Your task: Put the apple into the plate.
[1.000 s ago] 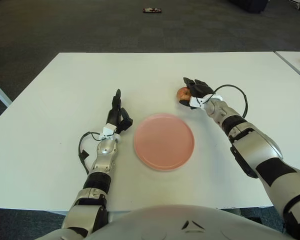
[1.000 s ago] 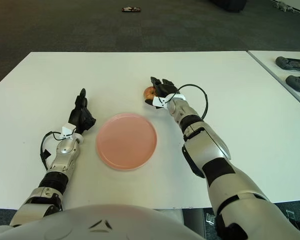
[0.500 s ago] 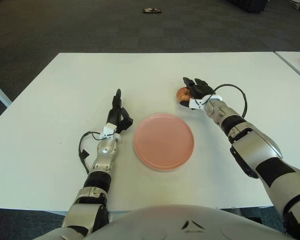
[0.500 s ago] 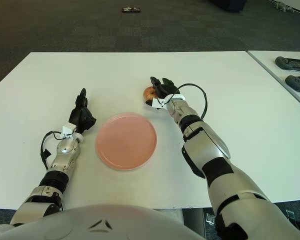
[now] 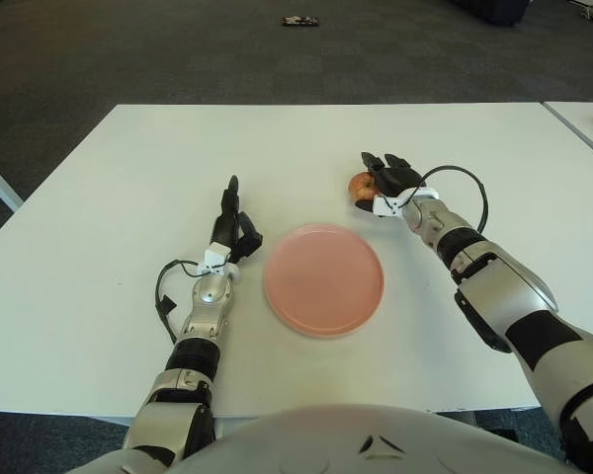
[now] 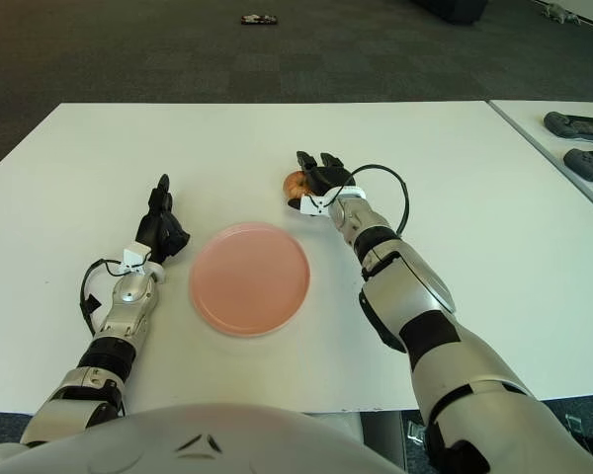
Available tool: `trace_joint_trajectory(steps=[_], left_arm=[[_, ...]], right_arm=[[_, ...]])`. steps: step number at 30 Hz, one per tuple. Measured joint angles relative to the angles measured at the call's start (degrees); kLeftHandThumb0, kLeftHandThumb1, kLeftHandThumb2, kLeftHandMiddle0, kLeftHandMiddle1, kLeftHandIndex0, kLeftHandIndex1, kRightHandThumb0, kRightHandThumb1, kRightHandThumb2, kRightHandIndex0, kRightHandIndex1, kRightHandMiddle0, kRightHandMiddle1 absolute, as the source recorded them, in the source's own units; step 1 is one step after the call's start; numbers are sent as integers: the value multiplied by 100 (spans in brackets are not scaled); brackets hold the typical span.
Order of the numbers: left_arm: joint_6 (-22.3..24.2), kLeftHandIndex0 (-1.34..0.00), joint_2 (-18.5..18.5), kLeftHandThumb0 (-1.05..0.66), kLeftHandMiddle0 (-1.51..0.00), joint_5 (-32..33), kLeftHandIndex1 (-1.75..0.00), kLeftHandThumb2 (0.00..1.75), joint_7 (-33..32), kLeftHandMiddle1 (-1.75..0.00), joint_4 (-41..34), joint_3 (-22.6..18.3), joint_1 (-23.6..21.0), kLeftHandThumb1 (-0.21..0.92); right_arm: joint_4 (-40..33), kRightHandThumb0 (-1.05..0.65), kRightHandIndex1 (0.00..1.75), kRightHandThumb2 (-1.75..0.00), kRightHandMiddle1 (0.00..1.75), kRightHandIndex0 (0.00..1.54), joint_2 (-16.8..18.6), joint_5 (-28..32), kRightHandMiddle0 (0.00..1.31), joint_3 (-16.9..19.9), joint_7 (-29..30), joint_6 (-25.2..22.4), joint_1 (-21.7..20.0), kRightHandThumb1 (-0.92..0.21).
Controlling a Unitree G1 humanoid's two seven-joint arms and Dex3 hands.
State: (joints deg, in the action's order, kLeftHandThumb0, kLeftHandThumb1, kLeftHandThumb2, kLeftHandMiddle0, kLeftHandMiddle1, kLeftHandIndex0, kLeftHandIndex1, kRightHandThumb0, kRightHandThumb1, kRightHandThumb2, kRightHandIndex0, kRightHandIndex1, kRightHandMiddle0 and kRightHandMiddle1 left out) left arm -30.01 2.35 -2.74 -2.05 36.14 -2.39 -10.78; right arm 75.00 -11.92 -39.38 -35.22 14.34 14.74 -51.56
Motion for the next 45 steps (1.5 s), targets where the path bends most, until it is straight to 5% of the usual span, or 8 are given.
trace_joint_trajectory(steps=[6, 15, 17, 21, 25, 30, 36, 45], left_arm=[[6, 0, -5, -100, -1, 1, -11, 124, -13, 0, -5, 0, 0, 92], [6, 0, -15, -100, 0, 1, -10, 124, -34, 0, -7, -1, 0, 92], [6, 0, -17, -100, -1, 2, -11, 124, -44, 0, -7, -2, 0, 92], [7, 0, -23, -100, -1, 8, -12, 125, -46, 0, -6, -6, -2, 92], [14, 0, -28, -98, -1, 52, -14, 124, -36, 0, -7, -14, -4, 92], [49, 0, -33, -97, -1, 88, -14, 123, -27, 0, -24, -16, -5, 92], [113, 0, -46, -97, -2, 121, -17, 122, -27, -1, -68, -14, -3, 92], [164, 0, -84, -97, -2, 133, -17, 121, -27, 0, -128, -12, 10, 92]], right_arm=[[8, -99, 9, -59, 47, 26, -11, 0, 0, -17, 198, 80, 55, -92], [34, -81, 121, -34, 146, 27, -12, -1, 0, -22, 471, 175, 124, -89], [39, -67, 153, -41, 163, 37, -12, 0, 10, -17, 516, 200, 133, -76], [52, -56, 169, -55, 172, 48, -14, 4, 26, 23, 685, 305, 163, -62], [52, -38, 173, -79, 174, 87, 2, 6, 61, 69, 927, 390, 196, -48], [50, -24, 174, -102, 175, 111, 41, 63, 90, 206, 1224, 529, 318, -37], [49, -10, 175, -125, 175, 123, 61, 157, 105, 379, 1386, 742, 412, -27], [52, -5, 175, -136, 175, 128, 64, 173, 110, 484, 1487, 937, 495, -23]])
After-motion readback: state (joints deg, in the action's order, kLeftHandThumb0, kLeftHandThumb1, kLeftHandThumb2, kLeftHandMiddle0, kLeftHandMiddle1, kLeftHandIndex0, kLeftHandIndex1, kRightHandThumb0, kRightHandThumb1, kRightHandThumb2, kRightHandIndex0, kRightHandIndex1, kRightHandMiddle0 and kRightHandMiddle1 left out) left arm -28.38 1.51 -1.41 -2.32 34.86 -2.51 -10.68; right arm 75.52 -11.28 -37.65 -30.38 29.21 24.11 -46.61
